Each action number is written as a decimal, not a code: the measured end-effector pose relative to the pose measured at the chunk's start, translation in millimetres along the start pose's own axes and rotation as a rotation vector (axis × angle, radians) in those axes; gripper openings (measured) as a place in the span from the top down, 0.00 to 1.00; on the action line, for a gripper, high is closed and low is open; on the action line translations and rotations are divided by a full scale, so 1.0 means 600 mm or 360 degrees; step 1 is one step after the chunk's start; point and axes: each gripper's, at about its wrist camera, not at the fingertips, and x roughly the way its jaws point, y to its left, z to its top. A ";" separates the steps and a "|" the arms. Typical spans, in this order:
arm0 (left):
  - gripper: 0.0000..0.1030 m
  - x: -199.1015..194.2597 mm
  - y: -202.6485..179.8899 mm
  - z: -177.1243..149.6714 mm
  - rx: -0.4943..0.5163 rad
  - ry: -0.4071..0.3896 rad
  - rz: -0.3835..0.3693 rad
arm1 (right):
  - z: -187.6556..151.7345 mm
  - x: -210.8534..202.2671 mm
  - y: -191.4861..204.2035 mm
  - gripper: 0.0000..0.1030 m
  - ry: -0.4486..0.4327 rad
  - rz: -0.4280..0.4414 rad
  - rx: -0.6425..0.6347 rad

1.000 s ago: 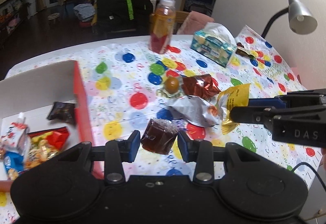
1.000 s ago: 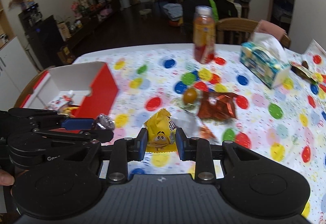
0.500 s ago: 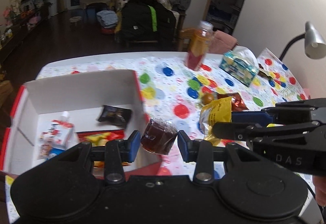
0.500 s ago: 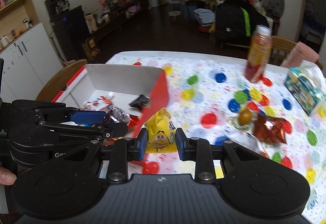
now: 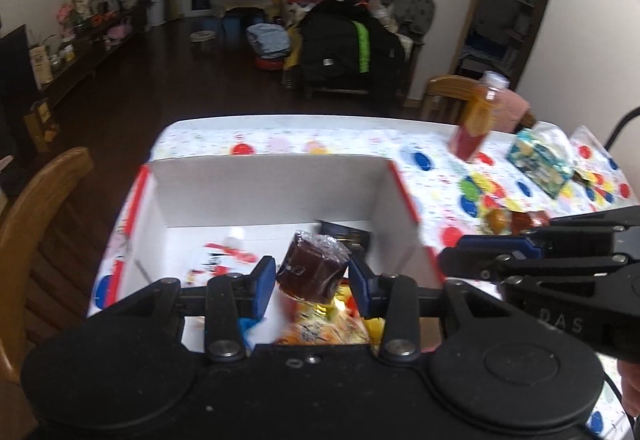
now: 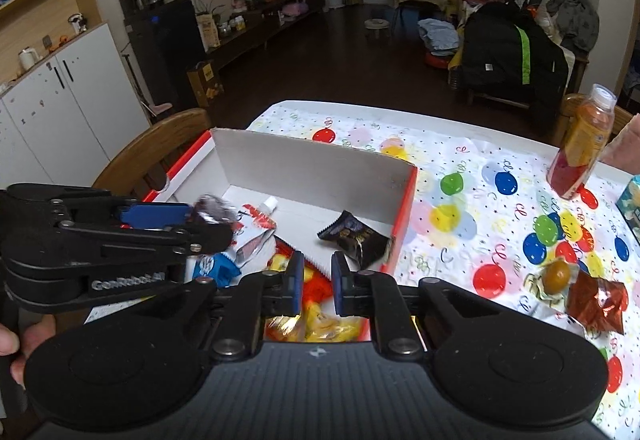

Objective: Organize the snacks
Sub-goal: 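Carry the jelly cup and yellow packet with both tools over the box, then open both tools to drop the jelly cup and yellow packet into the box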

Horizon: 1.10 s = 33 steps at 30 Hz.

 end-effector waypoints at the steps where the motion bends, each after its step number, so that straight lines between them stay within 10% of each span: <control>1: 0.64 0.003 0.009 0.002 -0.0005 0.0000 0.0015 | 0.004 0.008 0.000 0.86 0.0008 -0.0001 0.0011; 24: 0.62 0.159 0.055 -0.011 0.0124 0.0300 0.0080 | 0.000 0.081 -0.013 0.86 0.0163 -0.0050 0.0091; 33: 0.32 0.154 0.047 -0.016 0.0150 0.0297 0.0110 | -0.004 0.074 -0.010 0.86 0.0159 -0.0045 0.0099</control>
